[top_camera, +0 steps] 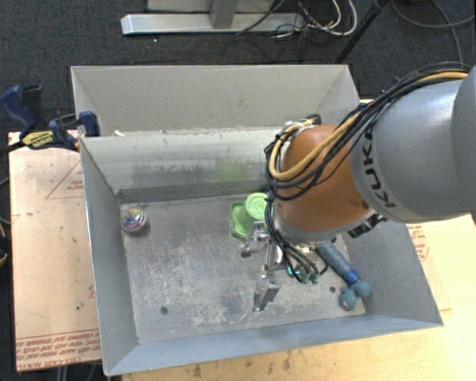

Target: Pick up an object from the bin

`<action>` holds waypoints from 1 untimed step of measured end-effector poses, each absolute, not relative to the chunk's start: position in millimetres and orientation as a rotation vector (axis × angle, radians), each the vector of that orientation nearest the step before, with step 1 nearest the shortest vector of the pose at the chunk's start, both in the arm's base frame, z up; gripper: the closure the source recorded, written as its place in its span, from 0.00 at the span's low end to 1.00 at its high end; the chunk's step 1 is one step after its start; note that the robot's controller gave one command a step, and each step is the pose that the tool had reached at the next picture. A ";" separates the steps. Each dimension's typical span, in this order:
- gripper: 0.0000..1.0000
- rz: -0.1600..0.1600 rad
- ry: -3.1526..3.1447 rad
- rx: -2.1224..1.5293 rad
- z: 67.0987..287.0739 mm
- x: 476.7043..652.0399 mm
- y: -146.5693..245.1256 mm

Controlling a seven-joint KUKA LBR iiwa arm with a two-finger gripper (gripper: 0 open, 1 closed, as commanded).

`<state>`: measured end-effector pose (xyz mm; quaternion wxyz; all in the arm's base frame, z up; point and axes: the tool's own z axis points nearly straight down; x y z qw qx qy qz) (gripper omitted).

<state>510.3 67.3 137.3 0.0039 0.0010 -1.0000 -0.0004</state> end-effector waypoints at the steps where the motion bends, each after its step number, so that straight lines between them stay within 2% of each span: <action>1: 0.00 0.001 -3.145 -0.150 196.8 529.9 14.9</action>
Offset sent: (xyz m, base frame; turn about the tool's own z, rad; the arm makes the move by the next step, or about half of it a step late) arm 0.0176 -0.0501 0.0571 0.0910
